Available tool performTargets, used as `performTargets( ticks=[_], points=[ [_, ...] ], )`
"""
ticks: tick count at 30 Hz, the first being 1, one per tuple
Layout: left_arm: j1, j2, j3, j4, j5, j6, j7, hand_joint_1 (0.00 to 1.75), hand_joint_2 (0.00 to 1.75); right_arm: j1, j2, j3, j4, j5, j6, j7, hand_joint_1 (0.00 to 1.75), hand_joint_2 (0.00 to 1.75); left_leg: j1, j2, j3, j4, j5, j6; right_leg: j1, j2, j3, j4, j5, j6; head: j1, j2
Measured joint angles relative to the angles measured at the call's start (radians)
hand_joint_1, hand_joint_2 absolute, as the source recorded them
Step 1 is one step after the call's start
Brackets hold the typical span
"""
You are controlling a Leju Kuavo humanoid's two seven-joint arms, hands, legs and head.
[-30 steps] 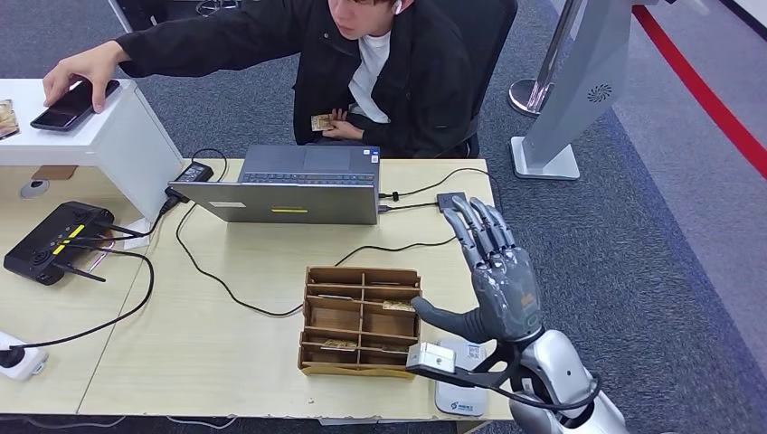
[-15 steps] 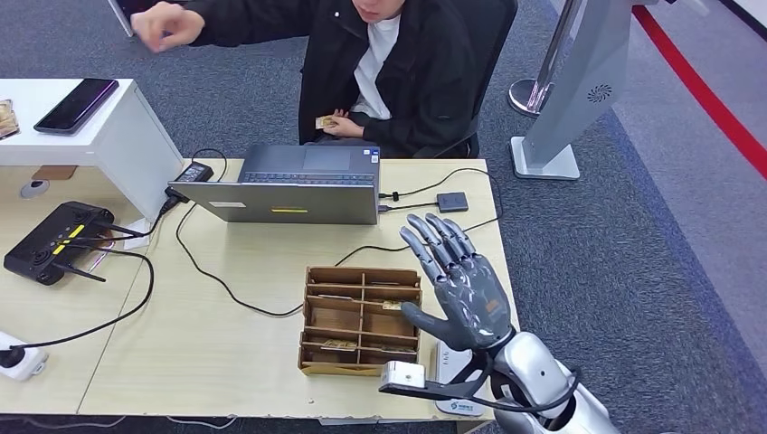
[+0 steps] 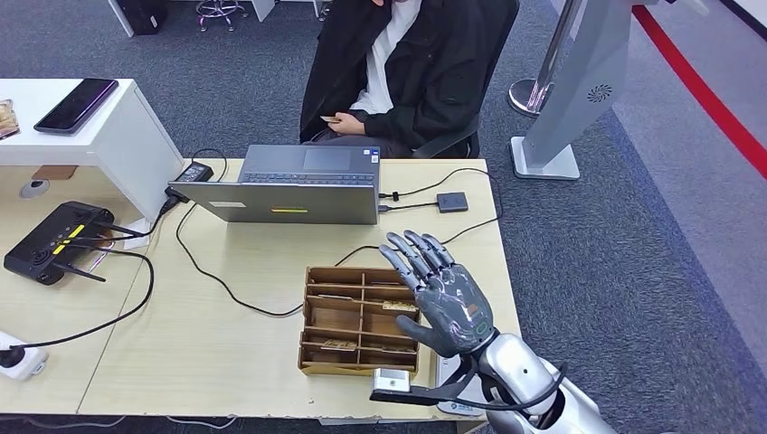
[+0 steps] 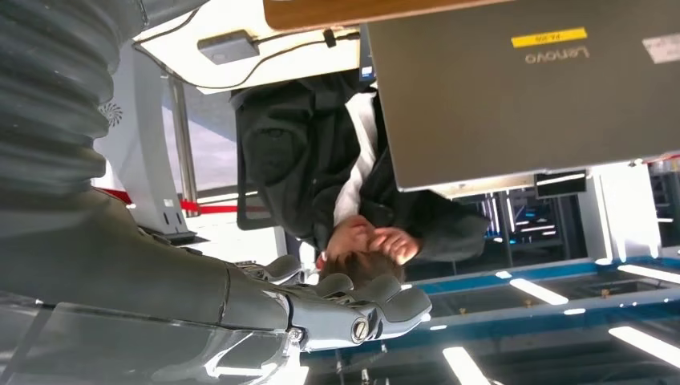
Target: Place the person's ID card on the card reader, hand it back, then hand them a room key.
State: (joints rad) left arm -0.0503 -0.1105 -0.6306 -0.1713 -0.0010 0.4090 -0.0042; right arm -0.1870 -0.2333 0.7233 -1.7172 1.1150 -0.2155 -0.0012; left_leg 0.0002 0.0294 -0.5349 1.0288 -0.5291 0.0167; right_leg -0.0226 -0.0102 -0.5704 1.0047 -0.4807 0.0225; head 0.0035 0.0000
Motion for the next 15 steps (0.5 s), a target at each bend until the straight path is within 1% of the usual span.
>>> performTargets(
  ticks=[15],
  points=[
    [-0.003,-0.004,0.000,0.000,-0.002,0.000,0.002,0.00,0.00,-0.014,0.000,0.031,0.034,-0.009,0.017,0.006,0.00,1.75,0.000,0.000,0.000,0.000,0.000,0.000,0.000,0.000,0.000,0.000,0.000,0.000,0.000,0.000]
  ],
)
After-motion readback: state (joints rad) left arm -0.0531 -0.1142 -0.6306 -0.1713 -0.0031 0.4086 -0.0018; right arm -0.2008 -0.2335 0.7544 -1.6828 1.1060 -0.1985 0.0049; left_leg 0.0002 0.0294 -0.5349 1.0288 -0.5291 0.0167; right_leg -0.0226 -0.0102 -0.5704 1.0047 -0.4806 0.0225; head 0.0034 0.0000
